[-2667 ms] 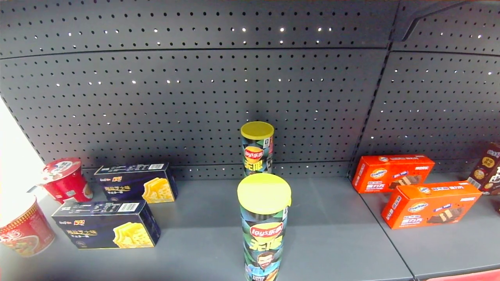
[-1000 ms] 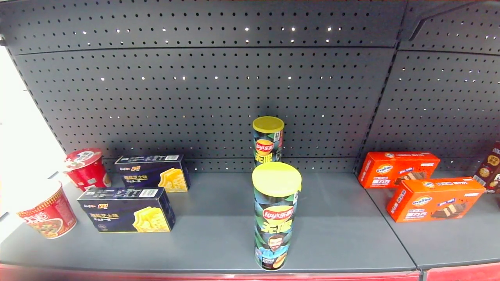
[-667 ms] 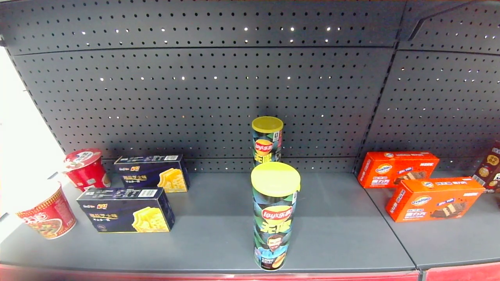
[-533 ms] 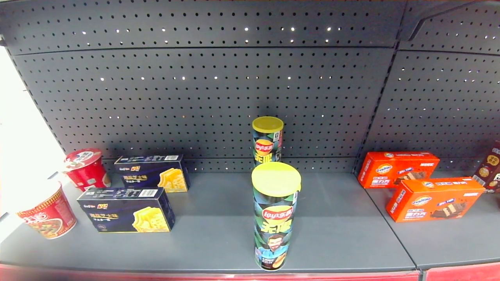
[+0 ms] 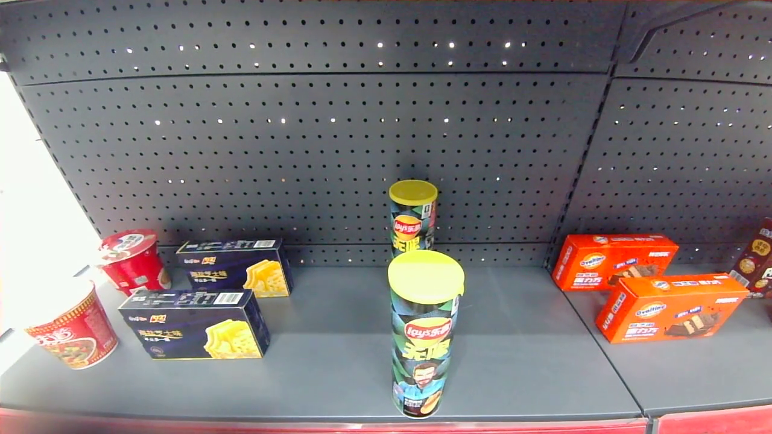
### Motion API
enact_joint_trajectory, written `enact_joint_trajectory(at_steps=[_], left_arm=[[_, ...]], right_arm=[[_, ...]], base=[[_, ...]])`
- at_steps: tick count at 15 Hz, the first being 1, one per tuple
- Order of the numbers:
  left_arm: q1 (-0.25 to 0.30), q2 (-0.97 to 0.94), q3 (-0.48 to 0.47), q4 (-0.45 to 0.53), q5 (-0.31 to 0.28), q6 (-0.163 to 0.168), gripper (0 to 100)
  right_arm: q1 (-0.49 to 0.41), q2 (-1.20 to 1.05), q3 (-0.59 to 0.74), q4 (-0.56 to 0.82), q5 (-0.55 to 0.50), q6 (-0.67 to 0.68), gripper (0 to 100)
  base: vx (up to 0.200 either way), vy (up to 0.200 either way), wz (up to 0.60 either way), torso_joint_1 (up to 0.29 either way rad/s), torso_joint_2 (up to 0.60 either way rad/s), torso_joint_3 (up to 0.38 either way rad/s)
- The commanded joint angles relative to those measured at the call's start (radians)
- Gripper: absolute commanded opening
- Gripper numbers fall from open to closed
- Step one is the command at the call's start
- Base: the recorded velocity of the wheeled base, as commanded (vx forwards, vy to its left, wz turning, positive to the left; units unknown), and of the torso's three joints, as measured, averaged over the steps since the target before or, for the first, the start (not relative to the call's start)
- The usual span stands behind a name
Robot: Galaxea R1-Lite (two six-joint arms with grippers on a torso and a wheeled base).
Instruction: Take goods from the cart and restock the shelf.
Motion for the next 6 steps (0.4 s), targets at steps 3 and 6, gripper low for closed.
enact_joint_trajectory(at_steps=[3,6], left_arm=[[0.001,0.002,0.0,0.0,0.001,-0.001,100],[0.001,0.002,0.0,0.0,0.001,-0.001,100]], right_arm=[[0.0,0.002,0.0,0.0,0.0,-0.002,100],[0.0,0.002,0.0,0.0,-0.001,0.0,100]], base=[[0.0,0.0,0.0,0.0,0.0,0.0],[0.0,0.0,0.0,0.0,0.0,0.0]])
